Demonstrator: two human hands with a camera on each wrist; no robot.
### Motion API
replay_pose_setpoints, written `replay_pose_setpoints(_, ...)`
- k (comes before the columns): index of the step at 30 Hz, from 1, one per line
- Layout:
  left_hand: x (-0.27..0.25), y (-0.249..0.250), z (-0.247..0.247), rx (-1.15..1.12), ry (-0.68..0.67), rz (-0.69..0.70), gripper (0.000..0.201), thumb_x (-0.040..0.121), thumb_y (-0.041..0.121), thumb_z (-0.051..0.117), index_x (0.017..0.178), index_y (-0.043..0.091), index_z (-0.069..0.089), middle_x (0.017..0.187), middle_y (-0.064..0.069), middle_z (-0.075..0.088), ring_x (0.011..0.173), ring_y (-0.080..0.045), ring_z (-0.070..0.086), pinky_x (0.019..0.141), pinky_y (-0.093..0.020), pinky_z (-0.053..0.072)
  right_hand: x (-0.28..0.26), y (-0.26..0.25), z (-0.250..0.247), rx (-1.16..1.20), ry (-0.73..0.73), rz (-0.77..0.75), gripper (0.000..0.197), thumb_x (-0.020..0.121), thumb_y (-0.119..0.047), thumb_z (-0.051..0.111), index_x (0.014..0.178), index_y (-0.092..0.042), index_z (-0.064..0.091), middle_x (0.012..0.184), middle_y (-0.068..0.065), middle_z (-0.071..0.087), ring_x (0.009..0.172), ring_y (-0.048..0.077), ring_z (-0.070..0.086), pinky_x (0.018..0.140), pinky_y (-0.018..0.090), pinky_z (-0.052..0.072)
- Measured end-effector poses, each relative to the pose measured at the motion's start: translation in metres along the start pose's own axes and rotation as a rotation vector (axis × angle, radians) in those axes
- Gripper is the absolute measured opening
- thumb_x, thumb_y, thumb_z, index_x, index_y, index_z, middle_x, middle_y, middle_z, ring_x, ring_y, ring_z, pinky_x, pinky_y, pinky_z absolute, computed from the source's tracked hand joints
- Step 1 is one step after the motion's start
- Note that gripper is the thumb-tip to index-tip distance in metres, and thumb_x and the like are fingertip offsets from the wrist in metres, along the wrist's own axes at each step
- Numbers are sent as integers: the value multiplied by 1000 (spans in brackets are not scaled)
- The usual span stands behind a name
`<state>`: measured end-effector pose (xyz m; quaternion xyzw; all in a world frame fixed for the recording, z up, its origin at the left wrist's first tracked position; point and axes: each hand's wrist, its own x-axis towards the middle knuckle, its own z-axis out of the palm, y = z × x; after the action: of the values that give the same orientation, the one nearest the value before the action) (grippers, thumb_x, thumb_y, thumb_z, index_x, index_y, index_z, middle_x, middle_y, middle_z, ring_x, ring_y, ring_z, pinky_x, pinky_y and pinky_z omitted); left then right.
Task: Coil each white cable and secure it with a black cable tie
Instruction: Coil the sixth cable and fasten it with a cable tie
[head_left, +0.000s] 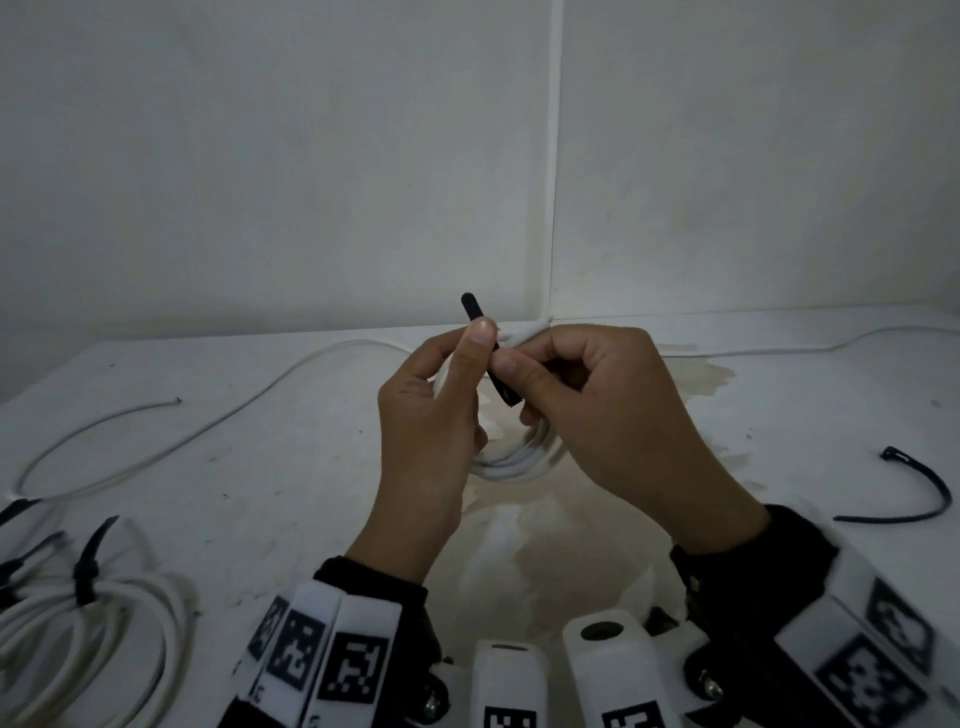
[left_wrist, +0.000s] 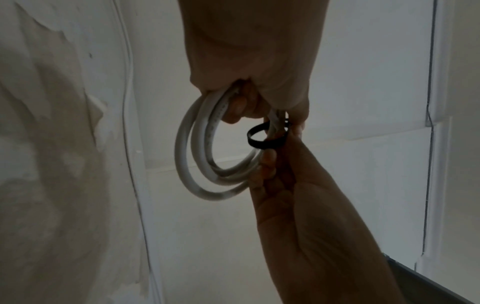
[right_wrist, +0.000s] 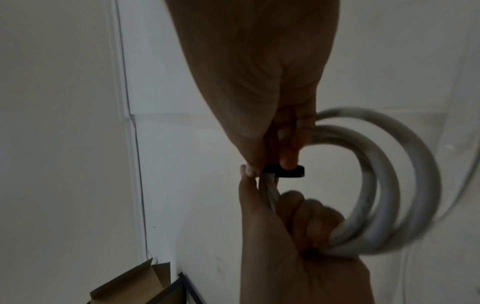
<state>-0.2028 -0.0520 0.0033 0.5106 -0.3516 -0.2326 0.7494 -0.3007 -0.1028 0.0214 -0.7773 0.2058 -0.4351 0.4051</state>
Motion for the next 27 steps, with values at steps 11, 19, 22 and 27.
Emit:
replay_pose_setpoints(11,3,9,-3,-47,-36,-15,31,68,44,57,78,17,68,37,12,24,35,-5,19,35,-14,22,5,-12,-27,-66,178,-70,24,69,-37,73,58,-18,66,53,-6,64,38,9,56,44,13,40)
replay_pose_setpoints(19,-9,14,5,138,-321,-24,18,72,35,57,73,19,66,33,10,44,33,-3,24,37,-14,24,6,-13,-25,62,-56,16,17,78,-36,59,73,-23,69,77,-9,69,78,14,62,68,15,48)
replay_pose_setpoints(22,-11,14,5,157,-338,-46,16,71,35,58,68,22,67,33,10,41,33,-4,23,36,-15,23,6,-14,-30,30,-70,11,19,86,-19,60,69,-21,67,65,-13,66,63,-3,60,60,6,43)
replay_pose_setpoints(27,-12,12,9,185,-349,-54,15,72,33,60,66,21,67,33,10,39,32,-4,26,36,-14,24,7,-11,-30,-79,69,-20,22,88,-16,58,68,-22,61,52,-12,58,48,-1,56,51,10,43)
